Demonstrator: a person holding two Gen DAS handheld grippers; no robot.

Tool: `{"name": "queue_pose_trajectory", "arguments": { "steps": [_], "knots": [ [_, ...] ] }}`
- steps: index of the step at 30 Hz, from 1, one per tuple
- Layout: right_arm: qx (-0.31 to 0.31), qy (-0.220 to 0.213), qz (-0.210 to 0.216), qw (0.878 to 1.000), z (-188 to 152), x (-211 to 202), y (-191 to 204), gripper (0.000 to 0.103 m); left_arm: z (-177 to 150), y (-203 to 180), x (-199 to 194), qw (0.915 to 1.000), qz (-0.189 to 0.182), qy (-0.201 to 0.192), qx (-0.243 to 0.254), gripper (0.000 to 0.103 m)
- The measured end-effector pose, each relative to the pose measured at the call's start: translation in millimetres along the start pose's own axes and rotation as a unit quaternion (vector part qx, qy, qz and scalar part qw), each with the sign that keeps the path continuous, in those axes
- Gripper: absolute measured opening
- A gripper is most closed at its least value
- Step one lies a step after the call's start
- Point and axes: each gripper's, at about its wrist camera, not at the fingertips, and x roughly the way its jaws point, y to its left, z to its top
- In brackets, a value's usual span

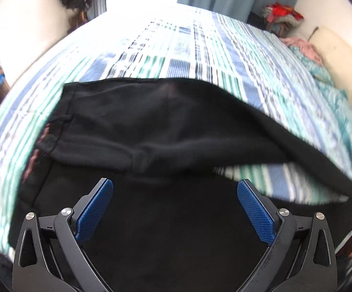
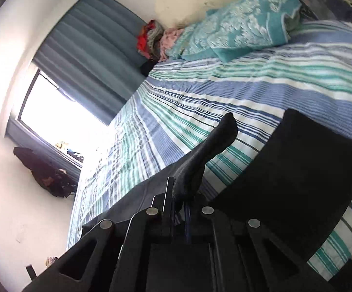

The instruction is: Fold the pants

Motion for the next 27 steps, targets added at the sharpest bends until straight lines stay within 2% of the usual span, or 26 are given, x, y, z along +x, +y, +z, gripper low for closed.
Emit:
{"name": "queue_pose_trajectory", "arguments": {
  "steps": [2,4,6,11,16,17,18,19,21,22,25,27],
  "knots": [
    [-0.022,-0.009,0.025,0.999,3.9,-20.4,16.0,0.006,42.6,8.8,28.1,0.9961,-0.050,0.028,-0.066,0.102],
    [-0.038,-0.012,0.051,0.998,6.5,-37.6,30.3,0.006,73.2,13.7,54.2,0.9916,-0.055,0.041,-0.110,0.102],
    [-0.054,-0.006,0.076,0.996,7.1,-51.8,41.8,0.006,92.6,13.3,78.2,0.9882,-0.051,0.060,-0.132,0.102],
    [-0.081,0.009,0.130,0.988,1.8,-86.8,60.8,0.006,107.1,8.4,108.6,0.9841,-0.020,0.073,-0.161,0.102],
    [-0.081,0.014,0.177,0.981,6.3,-118.0,62.9,0.006,110.2,6.2,124.1,0.9786,-0.038,0.086,-0.183,0.100],
    [-0.080,0.013,0.188,0.979,8.4,-122.2,62.7,0.006,110.9,7.2,127.9,0.9774,-0.038,0.092,-0.187,0.092],
    [-0.079,0.011,0.201,0.976,9.7,-127.8,61.9,0.006,111.3,8.8,131.8,0.9759,-0.037,0.098,-0.191,0.079],
    [-0.077,0.008,0.213,0.974,11.6,-132.7,60.7,0.006,110.9,10.8,134.7,0.9739,-0.039,0.105,-0.197,0.069],
    [-0.077,0.002,0.228,0.971,15.7,-138.7,56.6,0.006,109.2,16.9,132.0,0.9710,-0.028,0.110,-0.210,0.018],
    [-0.081,0.000,0.217,0.973,17.9,-139.0,53.2,0.006,108.9,22.8,127.1,0.9695,-0.023,0.106,-0.220,0.011],
    [-0.072,0.026,0.156,0.985,22.4,-115.6,34.0,0.006,109.8,42.4,96.3,0.9609,-0.072,0.080,-0.255,0.009],
    [-0.059,0.045,0.130,0.989,26.4,-89.5,19.4,0.006,113.1,48.3,53.6,0.9614,-0.106,0.050,-0.249,0.009]
  ]
}}
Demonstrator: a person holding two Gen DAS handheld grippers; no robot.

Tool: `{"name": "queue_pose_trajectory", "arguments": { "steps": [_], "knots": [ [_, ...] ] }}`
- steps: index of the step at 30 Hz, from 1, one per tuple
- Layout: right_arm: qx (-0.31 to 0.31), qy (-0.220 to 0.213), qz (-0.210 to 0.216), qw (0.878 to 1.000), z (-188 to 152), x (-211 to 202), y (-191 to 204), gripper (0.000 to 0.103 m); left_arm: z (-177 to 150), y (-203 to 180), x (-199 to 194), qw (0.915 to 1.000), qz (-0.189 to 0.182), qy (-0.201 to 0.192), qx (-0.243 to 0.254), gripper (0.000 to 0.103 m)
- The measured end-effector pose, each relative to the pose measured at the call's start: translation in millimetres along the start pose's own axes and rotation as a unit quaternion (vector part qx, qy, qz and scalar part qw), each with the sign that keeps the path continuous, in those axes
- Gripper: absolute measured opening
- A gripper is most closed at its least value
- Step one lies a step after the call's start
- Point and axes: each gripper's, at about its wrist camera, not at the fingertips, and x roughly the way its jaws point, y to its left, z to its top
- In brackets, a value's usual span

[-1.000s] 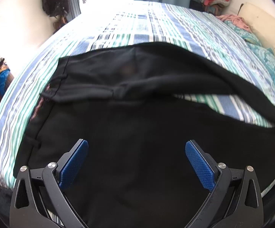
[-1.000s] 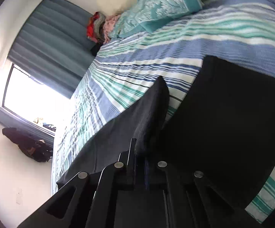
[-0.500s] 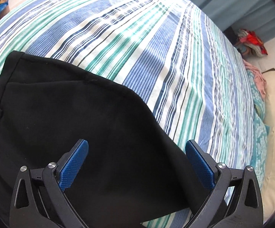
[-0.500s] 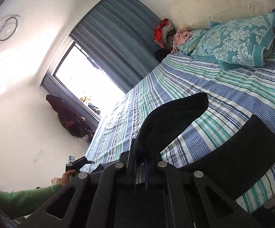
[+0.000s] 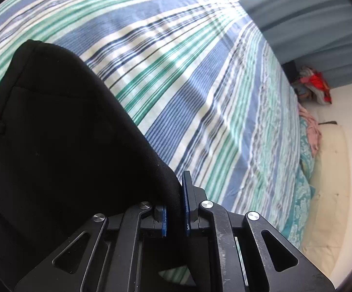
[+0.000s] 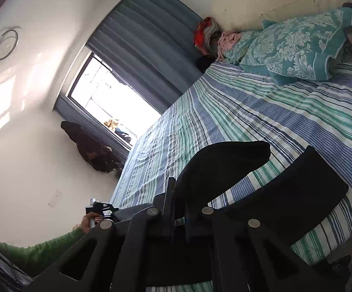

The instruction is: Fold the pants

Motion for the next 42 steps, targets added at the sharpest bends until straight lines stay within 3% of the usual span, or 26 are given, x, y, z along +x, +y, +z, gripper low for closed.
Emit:
{"name": "queue_pose_trajectory", "arguments": {
  "steps": [3,6,7,9,10,11,13,16,18,20,22,23,24,25,27,34,42],
  "knots": [
    [0.032,-0.006,0.012,0.999,15.1,16.1,-13.9,0.006,-29.6,-5.7,-86.7,0.9947,-0.046,-0.065,0.065,0.009],
    [0.052,-0.006,0.013,0.999,29.5,12.8,-23.2,0.006,-98.2,28.5,-145.7,0.9822,-0.021,-0.123,0.141,0.017],
    [0.055,0.005,-0.010,0.998,30.1,12.9,-31.8,0.006,-124.5,48.6,-150.0,0.9817,-0.005,-0.123,0.145,0.019],
    [0.070,0.040,-0.067,0.994,22.3,17.2,-64.4,0.006,-170.2,95.9,-134.6,0.9884,0.033,-0.085,0.121,0.022],
    [0.082,0.065,-0.106,0.989,14.4,21.5,-84.5,0.006,-186.7,118.7,-119.2,0.9920,0.046,-0.058,0.103,0.020],
    [0.091,0.091,-0.141,0.982,5.2,26.0,-102.5,0.006,-200.4,139.4,-104.1,0.9943,0.058,-0.033,0.083,0.010],
    [0.101,0.130,-0.194,0.967,-10.9,30.0,-127.5,0.007,-217.3,165.3,-93.5,0.9967,0.063,-0.017,0.048,0.006],
    [0.106,0.120,-0.208,0.965,-10.6,19.5,-129.0,0.007,-221.4,165.2,-98.5,0.9958,0.058,-0.028,0.065,0.006],
    [0.081,0.143,-0.239,0.957,-15.1,24.5,-130.5,0.007,-215.8,162.7,-102.2,0.9960,0.051,-0.035,0.065,0.007],
    [0.098,0.154,-0.246,0.952,-19.4,27.0,-136.6,0.007,-211.6,163.9,-98.1,0.9972,0.047,-0.023,0.054,0.009],
    [0.099,0.143,-0.246,0.953,-18.6,25.2,-137.0,0.007,-212.8,167.3,-101.6,0.9973,0.048,-0.028,0.049,0.029],
    [0.097,0.141,-0.245,0.954,-19.3,24.3,-134.4,0.007,-213.6,169.4,-106.6,0.9970,0.052,-0.034,0.046,0.054],
    [0.093,0.138,-0.245,0.955,-20.0,23.6,-131.5,0.007,-214.5,172.5,-111.8,0.9966,0.056,-0.045,0.040,0.073],
    [0.088,0.134,-0.246,0.956,-20.7,23.4,-127.5,0.007,-214.1,175.7,-118.3,0.9964,0.053,-0.060,0.030,0.077],
    [0.079,0.130,-0.250,0.956,-21.4,23.8,-123.3,0.007,-210.6,182.2,-129.7,0.9964,0.040,-0.074,0.013,0.079],
    [0.076,0.114,-0.251,0.958,-20.4,25.3,-116.1,0.007,-202.6,186.4,-129.2,0.9985,-0.008,-0.053,0.002,0.075],
    [0.076,0.104,-0.245,0.961,-19.7,22.6,-114.9,0.007,-176.4,187.6,-119.6,0.9970,0.017,-0.063,-0.042,0.076]
  ]
}}
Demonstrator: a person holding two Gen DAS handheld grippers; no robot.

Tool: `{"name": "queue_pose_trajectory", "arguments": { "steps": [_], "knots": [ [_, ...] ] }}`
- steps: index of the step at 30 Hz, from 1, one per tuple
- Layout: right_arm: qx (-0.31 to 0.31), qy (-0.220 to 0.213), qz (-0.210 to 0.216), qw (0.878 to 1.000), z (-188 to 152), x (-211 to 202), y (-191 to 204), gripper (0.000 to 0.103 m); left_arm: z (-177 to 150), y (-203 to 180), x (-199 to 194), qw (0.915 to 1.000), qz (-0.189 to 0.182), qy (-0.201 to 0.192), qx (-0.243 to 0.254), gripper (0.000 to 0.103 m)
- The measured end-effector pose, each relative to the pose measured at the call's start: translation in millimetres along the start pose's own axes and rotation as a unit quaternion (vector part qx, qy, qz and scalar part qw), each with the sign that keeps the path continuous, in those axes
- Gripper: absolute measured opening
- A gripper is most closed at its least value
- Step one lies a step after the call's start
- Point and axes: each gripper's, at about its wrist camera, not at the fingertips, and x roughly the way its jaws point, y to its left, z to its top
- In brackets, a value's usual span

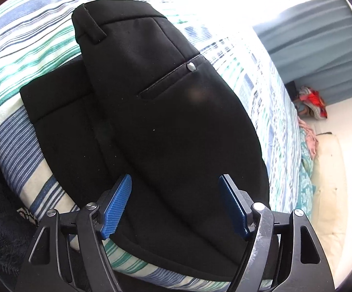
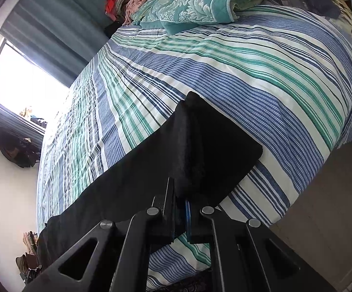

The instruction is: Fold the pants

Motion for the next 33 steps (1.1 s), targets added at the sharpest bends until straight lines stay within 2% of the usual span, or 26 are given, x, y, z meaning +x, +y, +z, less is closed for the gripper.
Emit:
{"name": "queue_pose_trajectory", "arguments": {
  "steps": [4,5,6,7,8,9,11,15,18,20,23,25,27,29,33],
  "knots": [
    [0.005,-0.006,0.011,1.000,0.4,-2.0,-1.2,0.007,7.8,-14.3,8.0,0.9999,0.002,-0.014,-0.004,0.076],
    [0.005,-0.007,0.013,1.000,0.5,-2.6,-1.1,0.007,9.2,-15.1,9.1,0.9997,-0.002,-0.022,-0.011,0.068],
    [0.005,-0.009,0.015,1.000,0.5,-3.3,-0.8,0.007,10.7,-15.0,10.7,0.9995,0.001,-0.026,-0.016,0.043],
    [0.006,-0.010,0.017,1.000,0.4,-3.8,-0.9,0.007,12.7,-10.3,10.7,0.9994,0.010,-0.025,-0.020,0.027],
    [0.007,-0.011,0.018,1.000,0.4,-4.4,-1.1,0.007,14.6,-6.4,10.7,0.9993,0.010,-0.024,-0.026,0.014],
    [0.009,-0.012,0.020,1.000,0.3,-4.8,-1.8,0.007,15.0,-3.3,9.1,0.9991,-0.002,-0.025,-0.033,0.011],
    [0.015,-0.013,0.021,1.000,0.3,-5.6,-3.9,0.007,12.0,-3.3,-1.4,0.9988,-0.015,-0.036,-0.031,0.009],
    [0.023,-0.015,0.022,0.999,0.5,-6.5,-6.7,0.007,1.3,-26.4,-42.6,0.9979,-0.037,-0.052,0.012,0.007],
    [0.018,-0.017,0.019,1.000,0.3,-6.7,-4.7,0.007,-8.6,-35.5,-67.7,0.9981,-0.024,-0.046,0.033,0.007],
    [0.016,-0.018,0.018,1.000,0.8,-6.4,-3.3,0.007,-16.6,-32.3,-76.4,0.9979,0.007,-0.042,0.048,0.007],
    [0.017,-0.011,0.015,1.000,2.7,-2.8,-2.0,0.007,-20.0,-16.5,-69.9,0.9961,0.054,-0.034,0.061,0.008],
    [0.022,0.003,0.013,1.000,6.5,1.6,-4.3,0.007,-16.7,-9.3,-62.6,0.9976,0.052,-0.026,0.038,0.008],
    [0.018,0.011,0.006,1.000,12.2,0.3,-6.2,0.007,-15.2,-11.9,-61.9,0.9981,0.041,-0.026,0.037,0.008],
    [-0.014,0.014,-0.018,1.000,18.1,-3.8,-4.6,0.007,-16.9,-12.1,-63.4,0.9972,0.046,-0.022,0.054,0.009],
    [-0.039,0.067,-0.076,0.994,17.1,14.0,-15.7,0.007,-22.5,-5.5,-53.7,0.9965,0.066,-0.007,0.050,0.009]
  ]
}}
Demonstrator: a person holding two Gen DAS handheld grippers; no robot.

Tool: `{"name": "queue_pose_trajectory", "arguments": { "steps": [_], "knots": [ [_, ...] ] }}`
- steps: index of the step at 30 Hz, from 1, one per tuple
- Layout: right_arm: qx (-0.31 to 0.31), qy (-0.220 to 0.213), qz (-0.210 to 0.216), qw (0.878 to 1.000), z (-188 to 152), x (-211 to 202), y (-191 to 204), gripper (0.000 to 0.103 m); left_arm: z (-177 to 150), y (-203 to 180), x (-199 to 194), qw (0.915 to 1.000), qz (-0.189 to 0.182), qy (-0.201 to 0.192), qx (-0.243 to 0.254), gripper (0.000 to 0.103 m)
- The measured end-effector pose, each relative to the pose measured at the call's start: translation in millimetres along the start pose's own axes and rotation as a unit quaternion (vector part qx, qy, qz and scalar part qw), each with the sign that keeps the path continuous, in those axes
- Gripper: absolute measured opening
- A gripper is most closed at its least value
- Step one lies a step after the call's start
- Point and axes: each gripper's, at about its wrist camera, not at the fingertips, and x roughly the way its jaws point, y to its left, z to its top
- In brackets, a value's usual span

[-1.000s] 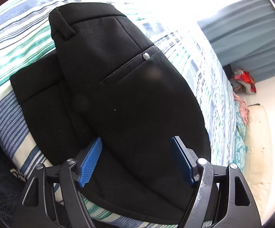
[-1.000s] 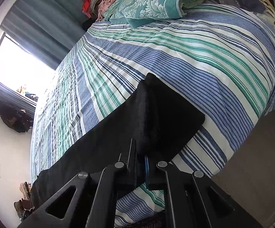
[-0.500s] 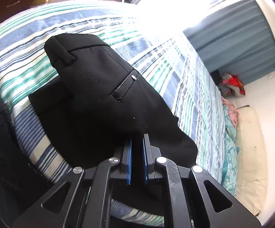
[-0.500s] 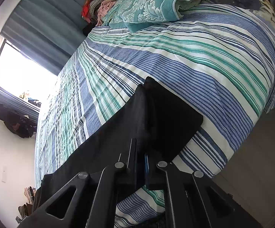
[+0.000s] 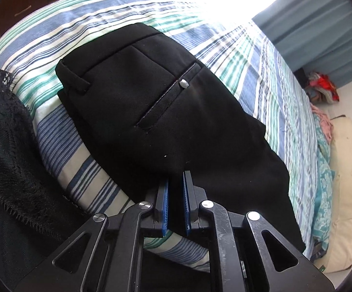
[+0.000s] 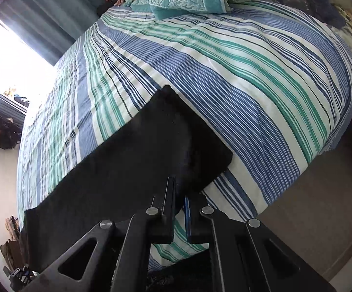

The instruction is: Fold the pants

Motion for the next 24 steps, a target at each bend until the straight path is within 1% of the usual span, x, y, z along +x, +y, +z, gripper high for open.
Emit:
{"name": "queue_pose_trajectory", "arguments": {
  "steps": [1,3,5,7,8,9,11,12,13,14,15,16,17,18,19,20,21,22,23,24],
  "knots": [
    [0.004,0.006,0.002,1.000,0.8,2.5,-3.0,0.007,-0.5,1.5,2.0,1.0000,0.001,0.002,-0.003,0.009],
    [-0.014,-0.010,0.002,1.000,3.8,-3.2,1.1,0.007,-1.9,3.3,0.0,1.0000,-0.005,0.003,-0.006,0.009],
    [-0.064,-0.041,-0.009,0.997,7.0,-14.9,15.2,0.007,-3.5,1.6,-5.8,0.9999,-0.011,-0.007,0.000,0.009],
    [-0.097,-0.072,-0.006,0.993,11.4,-25.2,24.8,0.007,-7.4,-2.9,-6.4,0.9999,0.000,-0.008,0.012,0.009],
    [-0.099,-0.070,-0.012,0.993,13.8,-23.6,24.8,0.007,-10.7,-3.0,-3.8,0.9998,0.010,0.000,0.017,0.010],
    [-0.096,-0.058,-0.024,0.993,15.4,-16.9,21.3,0.007,-13.9,-3.4,0.3,0.9996,0.018,0.010,0.021,0.010],
    [-0.088,-0.012,-0.062,0.994,17.7,3.3,9.9,0.007,-18.8,-2.9,6.8,0.9990,0.030,0.026,0.022,0.013],
    [-0.079,-0.002,-0.057,0.995,20.1,7.3,3.9,0.007,-19.3,-3.6,7.3,0.9986,0.037,0.029,0.024,0.016],
    [-0.074,-0.004,-0.049,0.996,21.7,7.0,0.1,0.007,-18.7,-5.1,6.7,0.9983,0.040,0.033,0.027,0.017],
    [-0.075,-0.007,-0.043,0.996,22.1,5.3,-0.4,0.014,-18.0,-7.2,5.2,0.9977,0.045,0.039,0.032,0.022],
    [-0.078,-0.008,-0.039,0.996,22.1,3.4,-0.9,0.018,-18.3,-9.9,2.2,0.9966,0.056,0.046,0.040,0.030],
    [-0.080,-0.007,-0.028,0.996,21.2,1.3,-0.8,0.028,-19.9,-12.4,-2.5,0.9953,0.066,0.052,0.049,0.034],
    [-0.081,-0.007,-0.016,0.997,20.3,-2.0,-0.5,0.038,-22.6,-14.1,-9.9,0.9942,0.072,0.056,0.056,0.042],
    [-0.082,-0.013,-0.008,0.997,19.0,-7.3,-0.4,0.041,-26.0,-15.3,-19.2,0.9934,0.076,0.058,0.063,0.048],
    [-0.084,-0.023,-0.011,0.996,16.9,-13.9,0.7,0.054,-30.2,-16.9,-29.7,0.9925,0.082,0.057,0.070,0.049],
    [-0.087,-0.041,-0.029,0.995,14.9,-21.9,1.8,0.075,-34.2,-18.8,-39.9,0.9918,0.085,0.055,0.078,0.049],
    [-0.089,-0.062,-0.040,0.993,13.0,-30.4,1.8,0.081,-36.8,-20.8,-49.2,0.9914,0.084,0.050,0.087,0.049],
    [-0.088,-0.085,-0.041,0.992,10.7,-39.0,2.0,0.083,-37.7,-25.4,-56.3,0.9911,0.078,0.041,0.100,0.049],
    [-0.083,-0.103,-0.043,0.990,9.7,-46.8,1.5,0.083,-35.7,-33.1,-62.0,0.9901,0.071,0.027,0.117,0.051],
    [-0.076,-0.118,-0.046,0.989,8.7,-52.9,0.4,0.084,-31.0,-42.8,-64.1,0.9882,0.064,0.013,0.139,0.057]
  ]
}}
